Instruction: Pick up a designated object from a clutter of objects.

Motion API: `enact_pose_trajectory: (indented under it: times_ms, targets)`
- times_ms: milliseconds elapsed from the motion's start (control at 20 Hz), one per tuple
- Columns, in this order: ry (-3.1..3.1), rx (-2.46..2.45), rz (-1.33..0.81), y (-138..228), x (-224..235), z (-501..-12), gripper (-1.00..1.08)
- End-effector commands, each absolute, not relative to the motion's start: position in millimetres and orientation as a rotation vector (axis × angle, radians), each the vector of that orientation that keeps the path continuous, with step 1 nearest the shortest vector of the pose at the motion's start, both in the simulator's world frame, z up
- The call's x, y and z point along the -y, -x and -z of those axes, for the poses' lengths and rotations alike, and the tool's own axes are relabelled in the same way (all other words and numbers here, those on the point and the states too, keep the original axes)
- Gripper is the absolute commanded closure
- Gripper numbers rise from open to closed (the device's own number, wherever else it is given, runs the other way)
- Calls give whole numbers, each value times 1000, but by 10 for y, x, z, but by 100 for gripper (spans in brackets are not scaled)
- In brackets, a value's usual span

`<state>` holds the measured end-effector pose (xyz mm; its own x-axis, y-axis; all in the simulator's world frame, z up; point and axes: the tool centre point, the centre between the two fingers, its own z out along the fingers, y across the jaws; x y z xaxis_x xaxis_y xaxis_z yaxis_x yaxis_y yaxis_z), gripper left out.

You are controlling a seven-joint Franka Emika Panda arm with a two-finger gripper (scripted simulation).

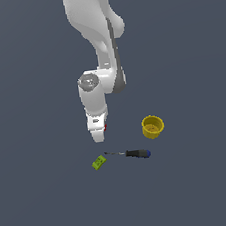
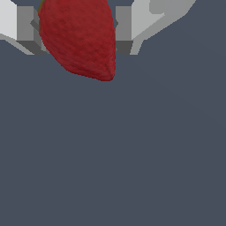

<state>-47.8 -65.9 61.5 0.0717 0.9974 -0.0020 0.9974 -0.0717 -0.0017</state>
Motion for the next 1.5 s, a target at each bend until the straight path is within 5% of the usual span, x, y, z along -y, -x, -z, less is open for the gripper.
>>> enact_pose_trajectory:
  times_ms: [0,1450]
  targets:
    - [-2298,-2141,4,452,514,-778,108]
    - [-2300,-2143,0,-2,-1583,-3210,108]
